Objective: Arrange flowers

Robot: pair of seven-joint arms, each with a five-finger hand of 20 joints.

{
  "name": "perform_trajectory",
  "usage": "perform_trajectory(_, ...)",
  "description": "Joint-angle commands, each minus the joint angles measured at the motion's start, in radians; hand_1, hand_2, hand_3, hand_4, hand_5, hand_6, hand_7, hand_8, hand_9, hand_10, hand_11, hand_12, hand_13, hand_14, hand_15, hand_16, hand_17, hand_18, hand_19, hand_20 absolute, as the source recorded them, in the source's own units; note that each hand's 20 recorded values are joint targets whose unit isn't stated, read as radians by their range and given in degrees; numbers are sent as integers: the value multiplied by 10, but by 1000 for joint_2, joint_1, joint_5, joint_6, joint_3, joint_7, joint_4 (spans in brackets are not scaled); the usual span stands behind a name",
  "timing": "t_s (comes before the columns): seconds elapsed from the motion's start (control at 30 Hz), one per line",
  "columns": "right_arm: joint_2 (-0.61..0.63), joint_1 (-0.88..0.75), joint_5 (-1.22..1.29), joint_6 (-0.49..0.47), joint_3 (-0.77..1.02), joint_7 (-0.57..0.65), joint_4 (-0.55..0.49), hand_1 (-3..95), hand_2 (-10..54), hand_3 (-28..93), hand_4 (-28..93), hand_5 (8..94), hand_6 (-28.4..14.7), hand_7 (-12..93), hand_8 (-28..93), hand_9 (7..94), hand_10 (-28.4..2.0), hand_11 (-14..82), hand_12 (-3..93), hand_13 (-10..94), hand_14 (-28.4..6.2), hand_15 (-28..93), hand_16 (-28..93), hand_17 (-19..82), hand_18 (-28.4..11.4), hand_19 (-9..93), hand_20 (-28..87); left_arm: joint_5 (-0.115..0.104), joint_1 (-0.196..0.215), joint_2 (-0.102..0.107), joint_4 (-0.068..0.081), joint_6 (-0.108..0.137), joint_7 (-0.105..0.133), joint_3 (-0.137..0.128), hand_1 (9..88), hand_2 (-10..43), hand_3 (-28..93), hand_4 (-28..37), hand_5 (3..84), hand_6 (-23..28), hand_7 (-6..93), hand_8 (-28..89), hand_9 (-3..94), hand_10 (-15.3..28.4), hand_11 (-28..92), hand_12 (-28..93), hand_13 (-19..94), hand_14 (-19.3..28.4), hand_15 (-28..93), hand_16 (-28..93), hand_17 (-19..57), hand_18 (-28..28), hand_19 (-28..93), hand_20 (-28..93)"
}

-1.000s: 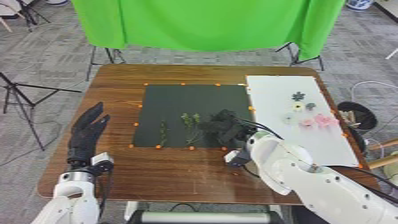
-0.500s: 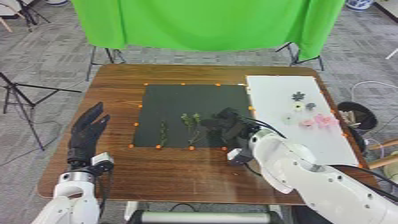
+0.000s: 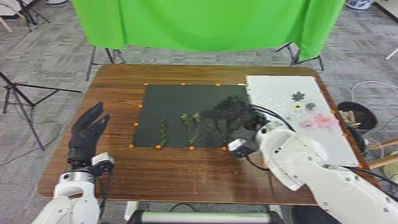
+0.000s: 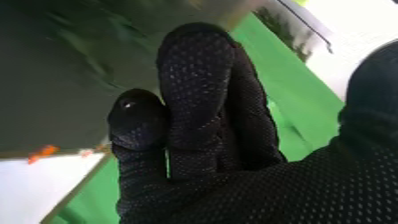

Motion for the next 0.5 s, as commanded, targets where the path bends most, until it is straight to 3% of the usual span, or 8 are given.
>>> perform_trajectory(0.03, 109, -26, -336, -61, 166, 89, -36, 287, -95, 616, -122, 578, -27, 121, -74, 637, -151, 87, 147, 855, -69, 509, 304, 578, -138, 932, 425, -1, 13, -7, -1, -12, -6, -5, 375, -95, 695, -107, 342, 8, 207, -97, 237, 87, 155, 139, 267, 127, 150, 25, 60, 101, 88, 163)
perform_trajectory(0.17, 174, -93, -411, -200, 244, 154, -34, 264, -95, 580, -185, 527, -31, 93, -64, 570, -154, 76, 148, 812, -88, 510, 296, 532, -162, 922, 435, -2, 17, -6, -4, -9, -1, -6, 376, -95, 695, -107, 344, 8, 208, -97, 239, 88, 156, 140, 268, 127, 150, 25, 60, 101, 87, 163)
perform_trajectory(0.3, 217, -136, -442, -245, 247, 182, 2, 251, -95, 572, -212, 511, -37, 79, -59, 545, -165, 72, 149, 802, -92, 514, 292, 524, -165, 915, 442, -2, 25, -5, -7, -3, 1, -11, 377, -95, 693, -106, 346, 7, 208, -97, 247, 90, 160, 140, 270, 127, 151, 25, 60, 101, 88, 163)
perform_trajectory(0.43, 229, -160, -429, -255, 246, 202, 38, 249, -95, 588, -221, 511, -37, 78, -58, 544, -166, 71, 149, 802, -91, 519, 288, 525, -166, 914, 444, -3, 19, -2, -1, 3, 26, -7, 381, -95, 691, -107, 359, 12, 209, -98, 278, 98, 183, 139, 289, 138, 169, 23, 87, 109, 143, 192)
perform_trajectory(0.5, 228, -167, -428, -251, 245, 208, 52, 249, -95, 600, -220, 510, -36, 80, -57, 544, -168, 72, 150, 803, -90, 523, 286, 525, -167, 915, 444, -2, 12, 3, 3, 18, 39, 0, 405, -95, 691, -109, 363, 13, 217, -100, 286, 100, 194, 132, 298, 139, 181, 14, 109, 112, 172, 210)
